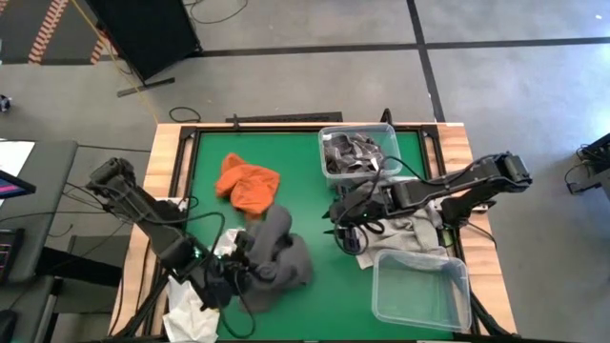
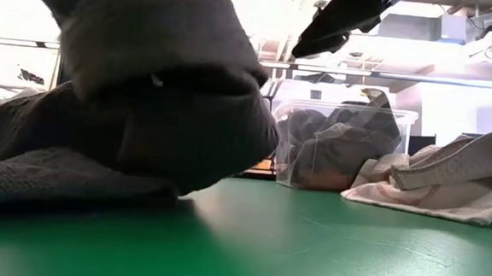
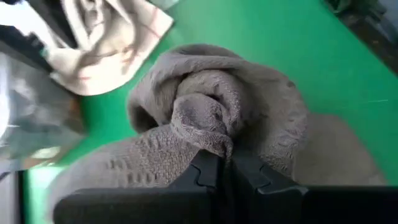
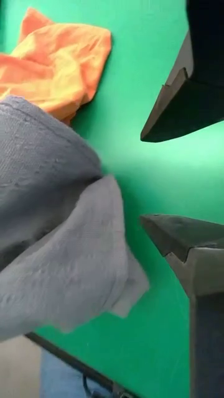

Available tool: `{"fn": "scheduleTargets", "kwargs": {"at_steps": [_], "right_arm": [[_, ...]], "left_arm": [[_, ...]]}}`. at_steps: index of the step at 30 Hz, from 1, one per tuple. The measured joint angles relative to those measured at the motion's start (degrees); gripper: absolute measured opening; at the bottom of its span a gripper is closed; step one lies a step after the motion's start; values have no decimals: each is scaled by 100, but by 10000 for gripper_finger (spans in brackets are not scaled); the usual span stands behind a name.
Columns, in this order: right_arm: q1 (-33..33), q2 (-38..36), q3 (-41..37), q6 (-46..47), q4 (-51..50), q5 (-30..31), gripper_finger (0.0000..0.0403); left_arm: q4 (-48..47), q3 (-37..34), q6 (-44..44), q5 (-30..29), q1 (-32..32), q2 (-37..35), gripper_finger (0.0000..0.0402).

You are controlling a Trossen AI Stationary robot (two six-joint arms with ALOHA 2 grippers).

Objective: Sort towels by color in basket
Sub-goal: Put the dark gray towel into the top transparent bin

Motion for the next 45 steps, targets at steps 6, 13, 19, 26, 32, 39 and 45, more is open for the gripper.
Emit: {"fn": "scheduleTargets", "kwargs": {"at_steps": [6, 13, 19, 26, 32, 39, 45], "right_arm": [[214, 17, 0, -39, 297, -87, 230], [545, 22, 0, -136, 806, -326, 230], [707, 138, -3, -212, 976, -323, 233], [530, 510, 9, -239, 1299, -304, 240], [455, 760, -12, -256, 1291, -317, 240], [416, 820, 0, -227, 1319, -317, 240], [416, 831, -2, -229, 1405, -317, 240]], "left_arm": [[526, -535, -436, 353, -111, -4, 11], [964, -1185, -847, 892, -98, 0, 12], [1463, -1513, -948, 1273, -96, 0, 16], [1908, -1863, -903, 1327, -107, 25, 84], [2174, -1936, -937, 1498, -123, 21, 196], [2519, -2113, -1184, 1630, -124, 20, 296], [3343, -2717, -1196, 1742, -124, 22, 316]]}}
